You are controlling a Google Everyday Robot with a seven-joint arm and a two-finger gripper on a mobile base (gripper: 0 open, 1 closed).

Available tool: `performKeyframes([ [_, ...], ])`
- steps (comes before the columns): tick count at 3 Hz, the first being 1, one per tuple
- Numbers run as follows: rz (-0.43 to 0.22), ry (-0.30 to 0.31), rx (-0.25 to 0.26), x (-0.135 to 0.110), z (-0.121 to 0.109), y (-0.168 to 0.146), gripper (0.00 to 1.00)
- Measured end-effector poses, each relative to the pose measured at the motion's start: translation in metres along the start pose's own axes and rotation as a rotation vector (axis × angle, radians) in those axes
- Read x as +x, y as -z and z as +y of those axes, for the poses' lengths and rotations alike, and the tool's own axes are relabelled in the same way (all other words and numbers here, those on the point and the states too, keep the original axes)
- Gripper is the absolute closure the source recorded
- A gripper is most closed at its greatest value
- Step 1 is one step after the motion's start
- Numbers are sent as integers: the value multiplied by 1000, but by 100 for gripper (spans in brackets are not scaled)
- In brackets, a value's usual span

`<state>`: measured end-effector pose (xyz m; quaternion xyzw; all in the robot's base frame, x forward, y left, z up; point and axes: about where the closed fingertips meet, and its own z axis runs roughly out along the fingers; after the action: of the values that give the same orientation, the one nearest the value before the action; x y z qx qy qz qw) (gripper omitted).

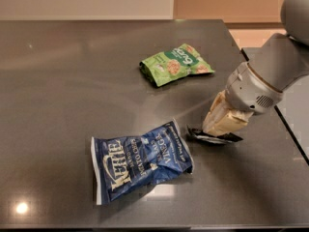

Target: Move rxbar chocolate near blue chip bag

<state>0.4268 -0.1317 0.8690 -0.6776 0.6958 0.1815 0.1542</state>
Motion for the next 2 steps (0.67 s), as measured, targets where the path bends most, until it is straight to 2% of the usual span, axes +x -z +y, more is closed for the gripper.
performKeyframes([
  [1, -23, 39, -28, -15, 17, -9, 82],
  [2, -29, 58, -33, -21, 24, -12, 59],
])
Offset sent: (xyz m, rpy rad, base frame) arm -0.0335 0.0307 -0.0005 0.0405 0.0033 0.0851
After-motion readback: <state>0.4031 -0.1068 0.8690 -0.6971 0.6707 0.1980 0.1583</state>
